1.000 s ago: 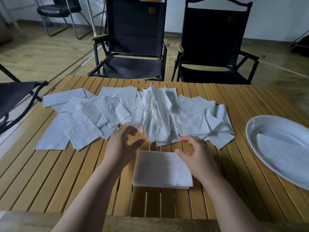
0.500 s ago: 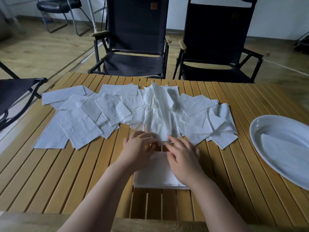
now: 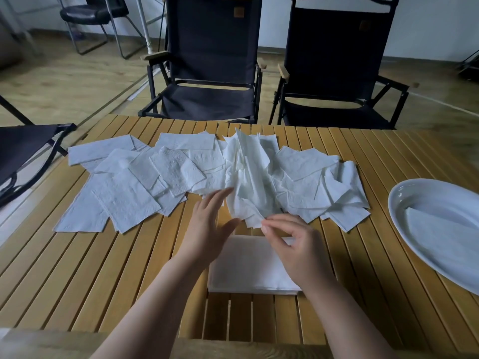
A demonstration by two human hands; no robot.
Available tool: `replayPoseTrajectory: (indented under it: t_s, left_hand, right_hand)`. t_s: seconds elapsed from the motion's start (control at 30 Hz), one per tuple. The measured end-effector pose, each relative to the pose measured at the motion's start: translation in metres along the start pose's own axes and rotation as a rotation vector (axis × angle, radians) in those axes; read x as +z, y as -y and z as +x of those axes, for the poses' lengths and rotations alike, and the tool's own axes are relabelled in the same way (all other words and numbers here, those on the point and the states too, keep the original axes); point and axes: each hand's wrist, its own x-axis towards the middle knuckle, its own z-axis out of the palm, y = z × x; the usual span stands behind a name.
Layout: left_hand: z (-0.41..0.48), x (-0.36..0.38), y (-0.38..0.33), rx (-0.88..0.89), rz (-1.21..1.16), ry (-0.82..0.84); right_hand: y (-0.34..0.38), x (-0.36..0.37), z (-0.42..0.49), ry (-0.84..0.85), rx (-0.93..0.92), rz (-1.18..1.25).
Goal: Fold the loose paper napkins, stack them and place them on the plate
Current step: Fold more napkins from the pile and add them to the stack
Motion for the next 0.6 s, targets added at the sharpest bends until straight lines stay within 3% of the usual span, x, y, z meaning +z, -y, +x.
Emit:
replayPoseTrajectory:
  t_s: [0.3, 0.47, 0.6]
  left_hand:
    - [0.000, -0.002, 0.001, 0.032, -0.009, -0.008]
    - [0.000, -0.008, -0.001, 0.032, -0.019, 0.008]
    - [-0.004, -0.013, -0.001, -0.032, -0.152, 0.036]
  right_hand:
    - [0.015, -0.016, -0.002, 0.041, 0.062, 0.308]
    - [0.017, -0.020, -0.001, -0.051, 0.148, 0.453]
    - [0.016, -0.024, 0.005, -0.208, 0.385, 0.746]
